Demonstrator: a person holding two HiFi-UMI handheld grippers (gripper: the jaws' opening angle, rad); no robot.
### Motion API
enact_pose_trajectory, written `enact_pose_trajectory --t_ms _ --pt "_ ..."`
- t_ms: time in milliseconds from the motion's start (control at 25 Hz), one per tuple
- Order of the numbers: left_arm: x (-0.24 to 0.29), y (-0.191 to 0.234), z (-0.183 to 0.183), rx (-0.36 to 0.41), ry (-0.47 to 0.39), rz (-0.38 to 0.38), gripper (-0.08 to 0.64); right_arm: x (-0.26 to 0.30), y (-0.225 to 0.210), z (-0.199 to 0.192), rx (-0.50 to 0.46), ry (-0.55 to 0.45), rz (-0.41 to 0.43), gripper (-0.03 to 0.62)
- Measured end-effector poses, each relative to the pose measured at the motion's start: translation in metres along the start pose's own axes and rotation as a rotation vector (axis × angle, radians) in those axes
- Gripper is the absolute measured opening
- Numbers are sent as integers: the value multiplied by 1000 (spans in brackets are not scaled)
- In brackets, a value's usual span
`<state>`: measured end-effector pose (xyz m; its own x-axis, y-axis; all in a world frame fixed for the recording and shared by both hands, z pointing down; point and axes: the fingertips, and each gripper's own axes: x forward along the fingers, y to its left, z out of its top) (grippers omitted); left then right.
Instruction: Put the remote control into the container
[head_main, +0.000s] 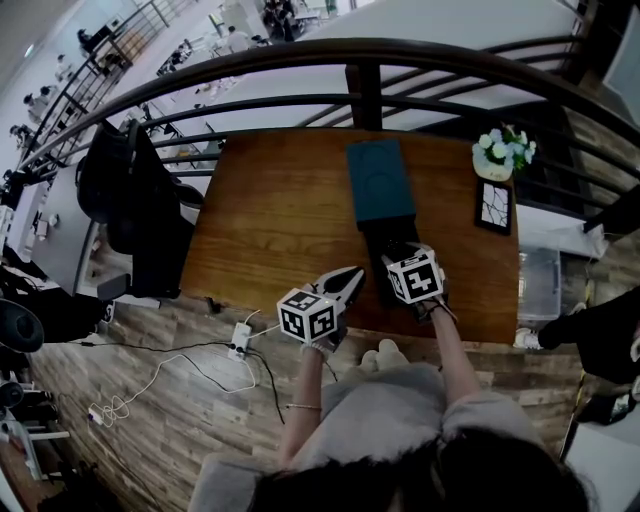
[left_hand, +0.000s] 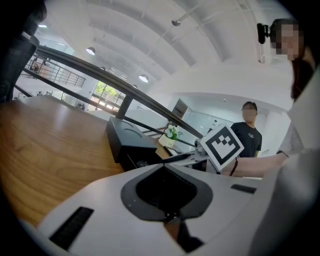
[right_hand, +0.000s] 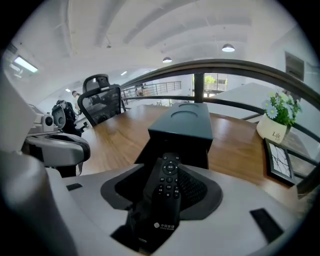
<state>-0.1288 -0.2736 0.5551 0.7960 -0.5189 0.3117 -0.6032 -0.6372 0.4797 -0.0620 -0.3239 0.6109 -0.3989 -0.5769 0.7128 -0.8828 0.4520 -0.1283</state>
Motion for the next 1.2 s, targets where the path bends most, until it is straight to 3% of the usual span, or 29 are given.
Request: enact_pose_trajectory --t_ms 320,600,920,1200 --pt "0 -17 4 35 -13 -21 5 -18 9 0 33 -67 57 127" --pt "0 -38 13 90 -45 -64 5 -53 18 22 48 -207 116 60" --pt "-10 -60 37 158 -108 -101 3 -97 29 53 44 -382 195 40" --pt "-19 -71 52 202 -143 -112 4 -116 37 65 21 -452 230 35"
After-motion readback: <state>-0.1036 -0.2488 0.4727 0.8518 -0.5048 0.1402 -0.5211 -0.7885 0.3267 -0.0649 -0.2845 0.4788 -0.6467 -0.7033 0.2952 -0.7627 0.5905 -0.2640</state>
